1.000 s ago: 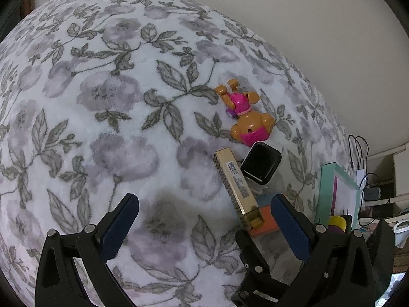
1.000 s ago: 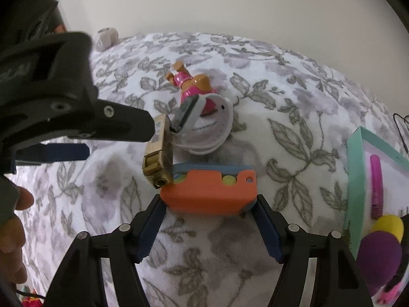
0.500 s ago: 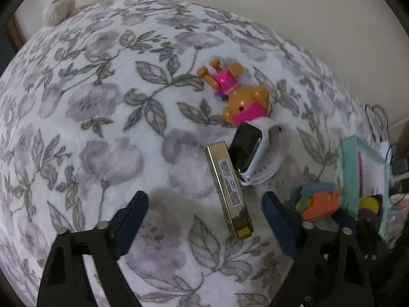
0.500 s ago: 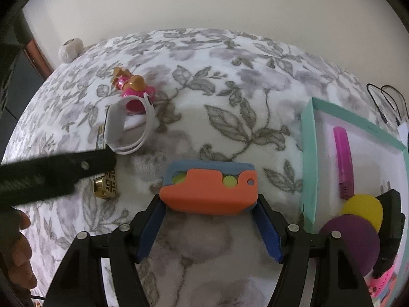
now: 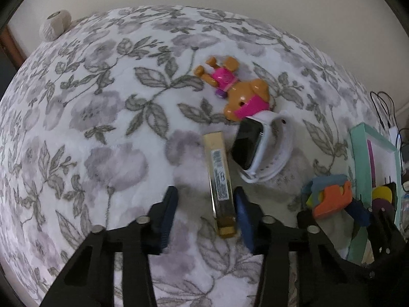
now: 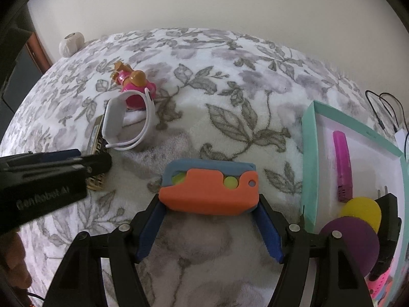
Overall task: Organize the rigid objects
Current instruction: 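Grasp the orange-blue toy with right gripper while left gripper grasps the gold harmonica, then carry harmonica with left gripper to the teal box while right gripper carries the orange toy there, then open both grippers to release the harmonica and orange toy inside the box, then move right gripper to the white smartwatch while left gripper approaches the toy figurine, then grasp the white smartwatch with right gripper while left gripper grasps the orange-pink figurine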
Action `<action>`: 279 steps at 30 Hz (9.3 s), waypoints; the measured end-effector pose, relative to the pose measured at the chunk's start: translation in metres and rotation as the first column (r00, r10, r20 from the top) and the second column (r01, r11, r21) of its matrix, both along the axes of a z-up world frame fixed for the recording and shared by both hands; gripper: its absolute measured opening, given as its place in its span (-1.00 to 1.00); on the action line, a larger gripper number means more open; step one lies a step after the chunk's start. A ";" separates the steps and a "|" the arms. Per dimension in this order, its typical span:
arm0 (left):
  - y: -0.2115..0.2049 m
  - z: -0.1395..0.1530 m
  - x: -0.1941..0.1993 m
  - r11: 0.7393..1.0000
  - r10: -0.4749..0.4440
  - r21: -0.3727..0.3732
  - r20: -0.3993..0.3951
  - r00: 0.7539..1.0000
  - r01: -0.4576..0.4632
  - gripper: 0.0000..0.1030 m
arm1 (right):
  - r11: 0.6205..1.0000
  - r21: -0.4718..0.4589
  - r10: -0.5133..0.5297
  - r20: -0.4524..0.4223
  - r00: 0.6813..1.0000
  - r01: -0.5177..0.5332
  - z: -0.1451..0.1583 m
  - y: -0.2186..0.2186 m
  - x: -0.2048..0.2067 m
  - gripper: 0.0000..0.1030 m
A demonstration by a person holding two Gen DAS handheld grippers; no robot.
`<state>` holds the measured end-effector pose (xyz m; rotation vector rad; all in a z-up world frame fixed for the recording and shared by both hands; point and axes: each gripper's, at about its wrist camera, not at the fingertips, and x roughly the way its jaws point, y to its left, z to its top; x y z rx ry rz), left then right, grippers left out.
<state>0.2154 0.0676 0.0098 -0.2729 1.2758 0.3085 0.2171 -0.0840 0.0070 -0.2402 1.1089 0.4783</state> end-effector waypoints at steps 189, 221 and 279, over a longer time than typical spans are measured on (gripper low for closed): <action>0.048 0.097 -0.050 0.974 0.228 -0.036 0.209 0.951 -0.225 0.96 | 0.957 0.111 -0.281 0.110 0.954 0.269 0.106 -0.078 -0.007 1.00; 0.102 0.030 -0.026 0.946 0.321 -0.097 0.135 0.938 -0.310 0.96 | 0.969 0.242 -0.070 0.045 0.997 0.057 0.016 0.065 0.023 0.80; 0.015 0.007 0.031 0.972 0.185 -0.197 0.303 0.935 -0.129 0.65 | 0.936 0.269 -0.227 -0.033 0.973 0.228 0.010 -0.011 0.055 0.02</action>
